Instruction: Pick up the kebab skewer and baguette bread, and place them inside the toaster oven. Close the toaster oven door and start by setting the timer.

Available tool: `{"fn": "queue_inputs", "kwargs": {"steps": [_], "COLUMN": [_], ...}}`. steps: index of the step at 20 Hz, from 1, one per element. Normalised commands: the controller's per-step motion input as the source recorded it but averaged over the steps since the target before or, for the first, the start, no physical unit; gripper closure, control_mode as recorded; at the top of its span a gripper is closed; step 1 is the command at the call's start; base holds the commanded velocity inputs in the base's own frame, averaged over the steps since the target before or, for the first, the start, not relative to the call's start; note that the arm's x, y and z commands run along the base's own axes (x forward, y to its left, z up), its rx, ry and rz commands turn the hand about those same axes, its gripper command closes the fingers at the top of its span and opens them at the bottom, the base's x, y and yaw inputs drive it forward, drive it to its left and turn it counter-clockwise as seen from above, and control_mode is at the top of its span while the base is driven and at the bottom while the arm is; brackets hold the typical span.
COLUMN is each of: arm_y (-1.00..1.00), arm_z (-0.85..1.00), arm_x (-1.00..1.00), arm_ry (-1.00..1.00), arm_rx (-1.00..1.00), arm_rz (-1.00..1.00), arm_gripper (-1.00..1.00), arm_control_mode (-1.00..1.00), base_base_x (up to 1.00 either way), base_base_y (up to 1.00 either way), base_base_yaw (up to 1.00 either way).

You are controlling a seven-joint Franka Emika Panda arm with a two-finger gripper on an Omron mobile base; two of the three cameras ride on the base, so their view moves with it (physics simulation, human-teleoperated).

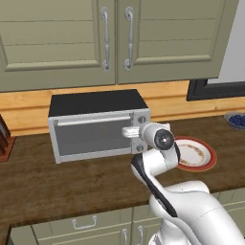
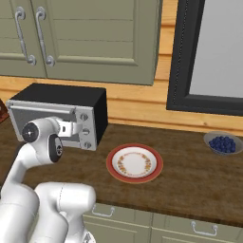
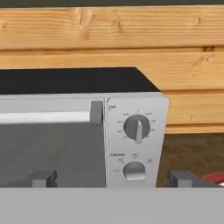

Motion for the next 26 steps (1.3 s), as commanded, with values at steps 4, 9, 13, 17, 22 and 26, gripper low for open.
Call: {"fn": "queue_inputs", "kwargs": {"steps": [4,9,13,17,22,26], "arm_y": [0.0,0.0,-0.01,0.0,-0.03,-0.07], "arm_z": [-0.38,-0.49,-0.58,-0.59,-0.52,-0.37], "arm_x": [0.0,0.0,0.0,0.08,0.13,0.14], "arm_ry": [0.0,0.0,0.0,0.0,0.0,0.0], "arm_rx": [0.01,0.0,0.02,0.07,0.09,0.1], "arm_rz": [0.0,0.0,0.0,0.01,0.02,0.02], "arm_gripper": [-1.0,-1.0,-1.0,-1.0,-1.0,-1.0], "arm_control_mode": [-1.0,-1.0,-1.0,-1.0,-1.0,-1.0], "base_base_x": [0.0,0.0,0.0,0.0,0.0,0.0], "base_base_y": [0.0,0.0,0.0,0.0,0.0,0.0], "base_base_yaw": [0.0,0.0,0.0,0.0,0.0,0.0]}}
